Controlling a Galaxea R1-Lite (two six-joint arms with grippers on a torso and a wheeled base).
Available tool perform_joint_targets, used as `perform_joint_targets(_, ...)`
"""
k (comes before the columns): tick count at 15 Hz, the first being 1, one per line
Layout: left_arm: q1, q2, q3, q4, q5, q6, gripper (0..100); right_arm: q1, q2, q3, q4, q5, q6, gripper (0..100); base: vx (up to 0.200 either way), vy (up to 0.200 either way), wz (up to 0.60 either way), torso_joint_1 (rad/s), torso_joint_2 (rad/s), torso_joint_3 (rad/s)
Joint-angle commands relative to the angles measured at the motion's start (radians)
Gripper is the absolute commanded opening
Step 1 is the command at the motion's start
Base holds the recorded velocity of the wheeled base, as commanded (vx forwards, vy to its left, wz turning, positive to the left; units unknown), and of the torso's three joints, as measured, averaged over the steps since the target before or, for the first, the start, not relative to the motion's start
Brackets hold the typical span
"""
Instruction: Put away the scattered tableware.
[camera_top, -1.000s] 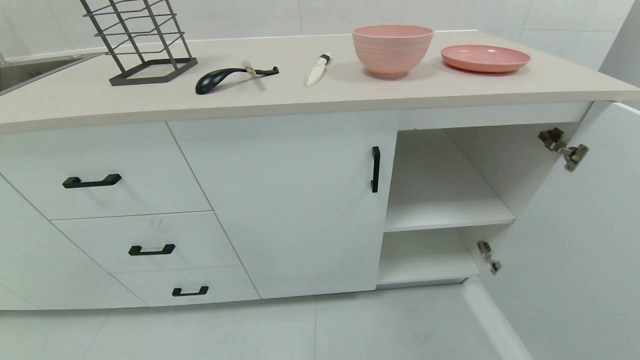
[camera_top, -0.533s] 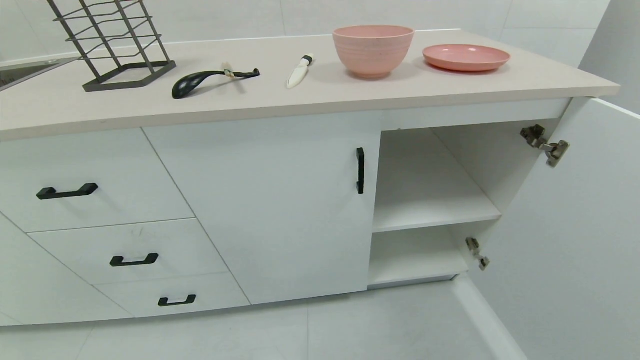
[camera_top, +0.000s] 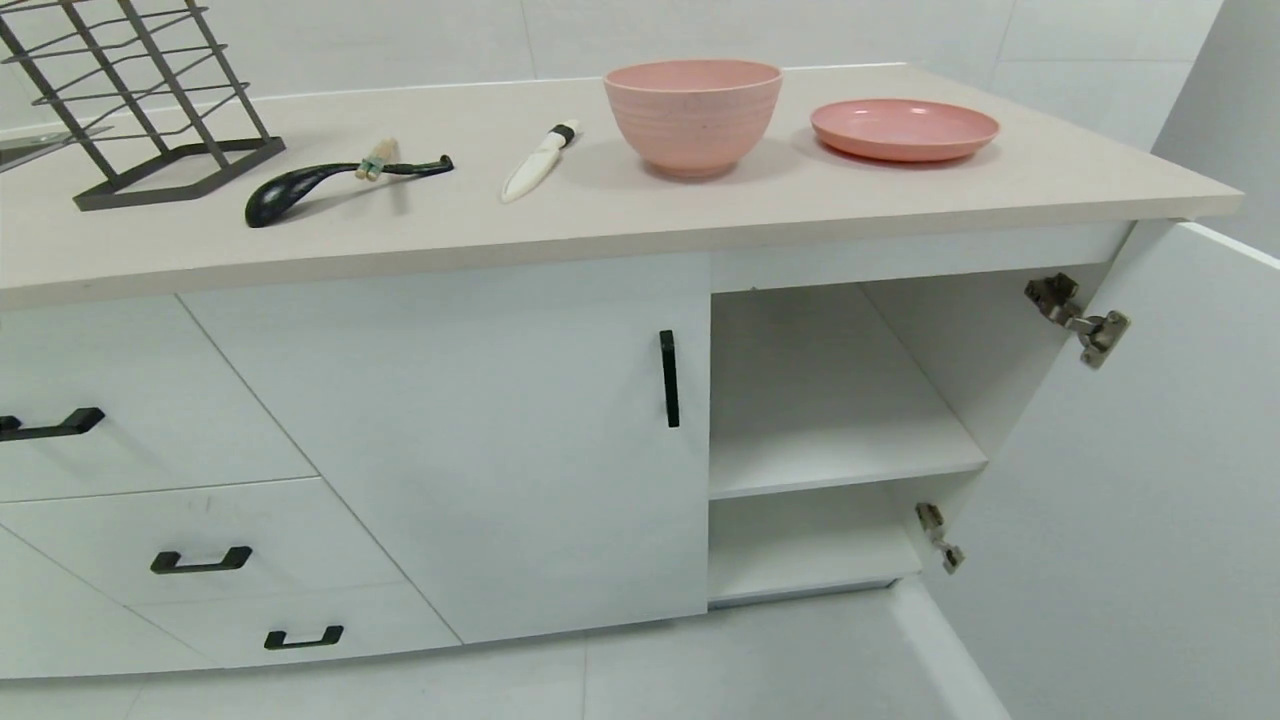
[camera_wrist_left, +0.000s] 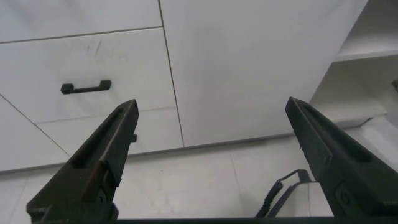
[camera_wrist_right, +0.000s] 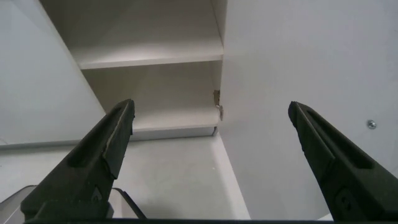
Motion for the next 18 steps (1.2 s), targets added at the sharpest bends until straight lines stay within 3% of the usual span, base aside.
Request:
perform_joint_targets(1, -0.001, 0.003, 0.0, -0.001, 0.002, -0.013, 100, 0.0, 0.0, 0.0, 0.0, 0.0, -0.001, 100, 0.2, 0.0, 0.0, -0.002, 0.01, 0.002)
perform_joint_targets(5, 0.001, 0.003, 0.002, -0.001, 0.003, -0.022, 100, 0.0, 0.0, 0.0, 0.0, 0.0, -0.001, 100, 0.2, 0.0, 0.0, 0.0, 0.0, 0.004)
perform_joint_targets(7, 0.001, 0.003, 0.0, 0.001, 0.019, -0.022, 100, 0.0, 0.0, 0.0, 0.0, 0.0, -0.001, 100, 0.0, 0.0, 0.0, 0.0, 0.0, 0.0)
perform_joint_targets(9, -0.001, 0.003, 0.0, -0.002, 0.031, -0.044, 100, 0.0, 0.0, 0.0, 0.0, 0.0, -0.001, 100, 0.0, 0.0, 0.0, 0.0, 0.0, 0.0)
perform_joint_targets(14, -0.001, 0.003, 0.002, -0.002, 0.031, -0.042, 100, 0.0, 0.0, 0.0, 0.0, 0.0, -0.001, 100, 0.2, 0.0, 0.0, 0.003, 0.0, 0.001)
perform_joint_targets(18, -0.001, 0.003, 0.002, -0.002, 0.034, -0.045, 100, 0.0, 0.0, 0.0, 0.0, 0.0, -0.002, 100, 0.0, 0.0, 0.0, 0.0, 0.0, 0.0)
